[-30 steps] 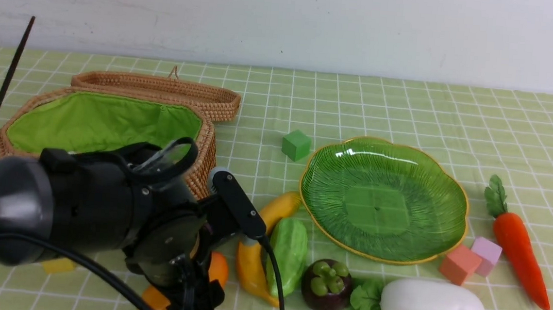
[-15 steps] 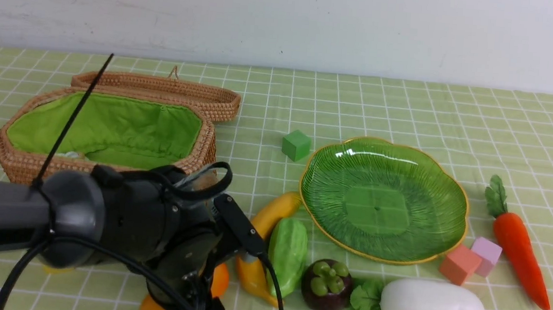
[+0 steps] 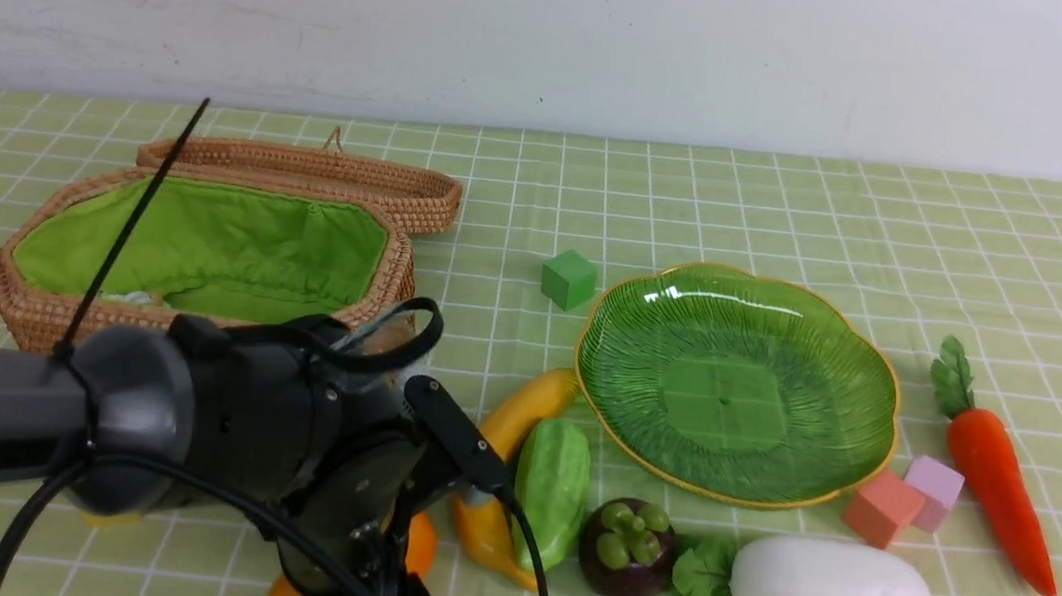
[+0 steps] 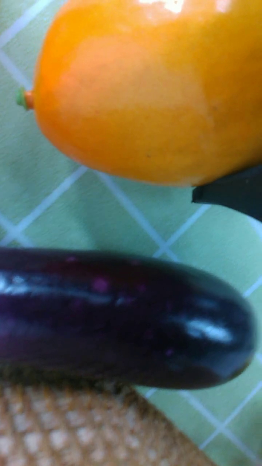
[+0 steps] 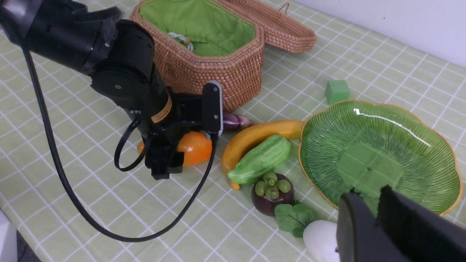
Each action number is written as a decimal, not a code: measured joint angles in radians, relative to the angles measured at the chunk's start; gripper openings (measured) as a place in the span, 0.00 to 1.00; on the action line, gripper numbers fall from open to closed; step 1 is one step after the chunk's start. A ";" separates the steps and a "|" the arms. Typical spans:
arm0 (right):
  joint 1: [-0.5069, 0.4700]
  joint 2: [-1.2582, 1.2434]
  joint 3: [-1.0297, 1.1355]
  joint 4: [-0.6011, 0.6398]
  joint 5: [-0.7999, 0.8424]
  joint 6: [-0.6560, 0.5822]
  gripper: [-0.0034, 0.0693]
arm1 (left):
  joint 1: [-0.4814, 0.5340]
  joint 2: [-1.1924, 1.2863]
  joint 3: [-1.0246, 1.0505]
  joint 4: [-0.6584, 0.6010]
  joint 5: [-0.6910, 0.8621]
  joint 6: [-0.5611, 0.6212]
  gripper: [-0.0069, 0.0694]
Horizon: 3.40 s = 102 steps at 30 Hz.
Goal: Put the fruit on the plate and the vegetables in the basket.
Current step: Grab the mango with your left arm and place it on the right plate, then use the left arm to grab an eggplant and put it into the left basket
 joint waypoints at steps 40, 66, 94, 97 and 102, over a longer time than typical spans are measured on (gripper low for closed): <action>0.000 0.000 0.000 -0.432 -0.045 0.416 0.21 | -0.102 0.228 -0.767 -0.291 0.144 0.210 0.77; 0.000 0.000 0.000 -0.539 -0.028 0.439 0.24 | -0.068 0.637 -1.158 -0.146 0.070 0.185 0.83; 0.000 0.000 0.000 -0.244 -0.013 0.253 0.24 | -0.068 -0.069 -0.728 -0.206 0.538 0.056 0.07; 0.000 0.000 0.000 -0.131 -0.013 0.151 0.24 | -0.068 -0.224 -0.423 -0.161 0.537 0.052 0.07; 0.000 0.002 0.000 0.085 -0.014 -0.036 0.25 | -0.033 -0.357 -0.100 -0.103 0.332 0.002 0.07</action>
